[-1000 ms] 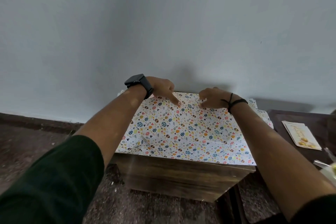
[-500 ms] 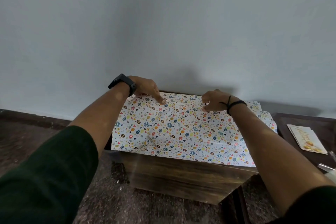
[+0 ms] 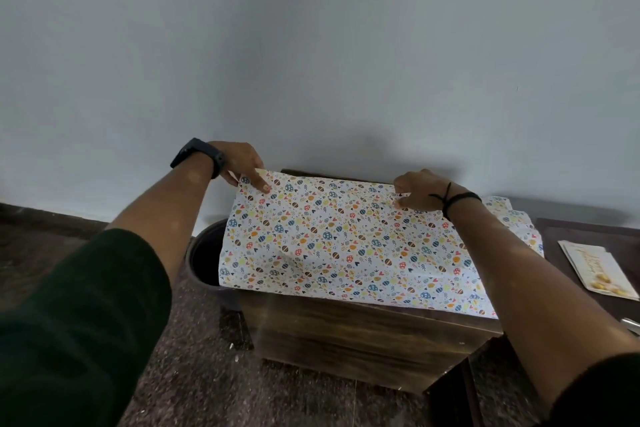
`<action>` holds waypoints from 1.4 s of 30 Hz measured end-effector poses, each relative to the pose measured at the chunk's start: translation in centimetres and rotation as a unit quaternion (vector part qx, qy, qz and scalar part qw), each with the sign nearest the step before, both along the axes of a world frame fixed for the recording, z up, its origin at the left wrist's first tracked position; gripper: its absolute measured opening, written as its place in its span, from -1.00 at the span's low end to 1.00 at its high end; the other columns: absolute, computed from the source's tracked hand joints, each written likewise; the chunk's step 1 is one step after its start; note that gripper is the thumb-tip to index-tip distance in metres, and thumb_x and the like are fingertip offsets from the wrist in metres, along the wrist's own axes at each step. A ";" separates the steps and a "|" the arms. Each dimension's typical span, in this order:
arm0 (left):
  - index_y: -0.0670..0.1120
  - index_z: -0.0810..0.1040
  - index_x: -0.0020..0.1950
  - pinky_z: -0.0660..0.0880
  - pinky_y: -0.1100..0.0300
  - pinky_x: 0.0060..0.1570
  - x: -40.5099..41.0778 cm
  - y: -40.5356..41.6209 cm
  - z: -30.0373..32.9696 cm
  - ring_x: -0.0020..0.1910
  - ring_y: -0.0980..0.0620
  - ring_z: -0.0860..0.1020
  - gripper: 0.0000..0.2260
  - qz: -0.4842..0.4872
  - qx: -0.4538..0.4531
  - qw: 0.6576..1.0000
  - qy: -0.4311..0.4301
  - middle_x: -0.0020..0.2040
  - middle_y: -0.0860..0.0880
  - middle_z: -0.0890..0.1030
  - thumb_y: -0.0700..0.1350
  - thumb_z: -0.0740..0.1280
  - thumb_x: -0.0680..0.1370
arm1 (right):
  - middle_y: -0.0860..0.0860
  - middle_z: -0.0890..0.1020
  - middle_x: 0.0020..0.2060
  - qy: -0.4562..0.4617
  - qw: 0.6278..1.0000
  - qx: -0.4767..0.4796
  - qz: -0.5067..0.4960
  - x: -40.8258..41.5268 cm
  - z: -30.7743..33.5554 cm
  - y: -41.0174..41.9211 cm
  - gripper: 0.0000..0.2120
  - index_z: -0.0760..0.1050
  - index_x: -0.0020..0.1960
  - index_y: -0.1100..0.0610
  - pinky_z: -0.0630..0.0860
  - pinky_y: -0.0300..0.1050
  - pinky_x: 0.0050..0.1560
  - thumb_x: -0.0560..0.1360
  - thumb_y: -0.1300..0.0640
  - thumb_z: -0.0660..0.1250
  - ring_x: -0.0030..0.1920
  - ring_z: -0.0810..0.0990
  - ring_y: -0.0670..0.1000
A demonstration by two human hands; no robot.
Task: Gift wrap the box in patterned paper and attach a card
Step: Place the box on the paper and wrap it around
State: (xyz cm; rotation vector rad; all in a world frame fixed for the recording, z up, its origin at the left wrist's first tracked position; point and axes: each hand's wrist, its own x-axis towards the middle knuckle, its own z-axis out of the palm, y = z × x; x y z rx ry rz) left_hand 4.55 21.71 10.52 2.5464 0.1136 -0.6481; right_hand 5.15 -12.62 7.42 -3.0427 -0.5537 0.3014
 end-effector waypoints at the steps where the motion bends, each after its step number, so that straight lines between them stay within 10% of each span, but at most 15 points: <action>1: -0.09 0.60 -0.11 0.49 0.26 -0.24 0.2 0.0 -0.7 -0.09 0.02 0.55 -0.78 0.012 0.000 1.000 -0.021 -0.17 0.01 0.62 -0.03 0.54 0.36 | 0.07 0.51 0.23 -0.002 1.000 0.000 -0.001 0.0 -0.1 0.0 -0.67 0.44 0.25 0.15 0.41 -0.05 0.18 0.55 0.01 0.28 0.23 0.44 0.10; 8: -0.17 0.47 -0.04 0.52 0.12 -0.15 0.1 0.1 -2.9 -0.11 -0.08 0.52 -0.75 0.150 -0.107 0.976 -0.120 -0.07 -0.11 0.49 -0.16 0.50 0.42 | 0.08 0.51 0.21 -0.010 1.000 0.012 -0.013 0.5 -0.4 -0.5 -0.68 0.44 0.22 0.13 0.40 -0.05 0.15 0.55 -0.01 0.27 0.22 0.42 0.10; 10: -0.16 0.46 -0.17 0.50 0.11 -0.09 -0.9 0.9 -3.6 -0.14 -0.11 0.53 -0.74 0.174 -0.164 0.968 -0.082 -0.14 -0.12 0.54 -0.06 0.49 0.42 | 0.08 0.51 0.20 -0.012 1.000 0.009 -0.011 0.6 -0.4 -0.5 -0.68 0.44 0.22 0.12 0.38 -0.07 0.13 0.54 -0.02 0.28 0.21 0.42 0.10; 14: -0.25 0.52 0.20 0.54 0.04 0.06 -3.6 3.1 -5.9 0.11 -0.12 0.59 -0.55 0.239 -0.333 0.911 0.050 0.11 -0.17 0.63 -0.10 0.48 0.37 | 0.07 0.51 0.19 -0.014 1.000 0.005 -0.009 0.6 -0.4 -0.4 -0.68 0.44 0.22 0.12 0.36 -0.08 0.12 0.55 -0.03 0.28 0.22 0.41 0.09; 18: -0.19 0.56 0.08 0.59 0.11 -0.10 -4.8 3.4 -6.6 -0.01 -0.05 0.62 -0.81 0.229 -0.372 0.898 0.053 0.08 -0.12 0.64 -0.23 0.38 0.48 | 0.09 0.52 0.20 -0.011 1.000 0.002 -0.014 0.6 -0.3 -0.4 -0.67 0.44 0.22 0.11 0.38 -0.07 0.12 0.54 -0.04 0.28 0.20 0.44 0.10; 25: -0.15 0.44 -0.13 0.49 0.03 0.07 -3.3 1.2 -5.9 -0.08 -0.10 0.50 -0.86 0.214 -0.158 0.962 -0.055 -0.09 -0.13 0.50 -0.24 0.41 0.47 | 0.11 0.54 0.17 -0.006 1.000 0.005 -0.015 0.1 0.1 0.0 -0.70 0.45 0.19 0.11 0.41 -0.07 0.08 0.54 -0.03 0.28 0.14 0.49 0.13; 30: -0.11 0.44 0.24 0.34 0.00 0.27 -1.2 -7.2 -4.5 0.31 -0.13 0.35 -0.67 0.063 -0.015 0.943 -0.326 0.32 -0.14 0.36 -0.10 0.37 0.50 | 0.12 0.56 0.15 -0.015 0.999 0.026 -0.008 -0.1 0.0 -0.4 -0.71 0.46 0.17 0.11 0.39 -0.10 0.04 0.54 -0.02 0.29 0.12 0.50 0.13; 34: -0.10 0.42 0.26 0.33 0.07 0.25 0.2 -15.0 -4.8 0.27 -0.06 0.41 -0.67 -0.137 -0.032 0.955 -0.262 0.32 -0.10 0.43 0.03 0.29 0.57 | 0.08 0.57 0.17 -0.029 0.999 0.030 -0.003 -0.1 -0.4 -0.8 -0.72 0.46 0.18 0.12 0.35 -0.14 0.01 0.54 -0.01 0.29 0.15 0.50 0.12; 42: -0.09 0.46 0.21 0.27 0.02 0.31 2.8 -18.3 -6.2 0.21 -0.07 0.46 -0.65 -0.165 0.037 0.964 -0.207 0.24 -0.07 0.52 0.13 0.27 0.56 | -0.03 0.54 -0.06 -0.044 0.997 0.061 -0.002 0.9 -1.0 -2.0 -0.79 0.37 -0.08 0.00 0.28 -0.17 -0.10 0.49 -0.10 0.33 -0.05 0.47 0.03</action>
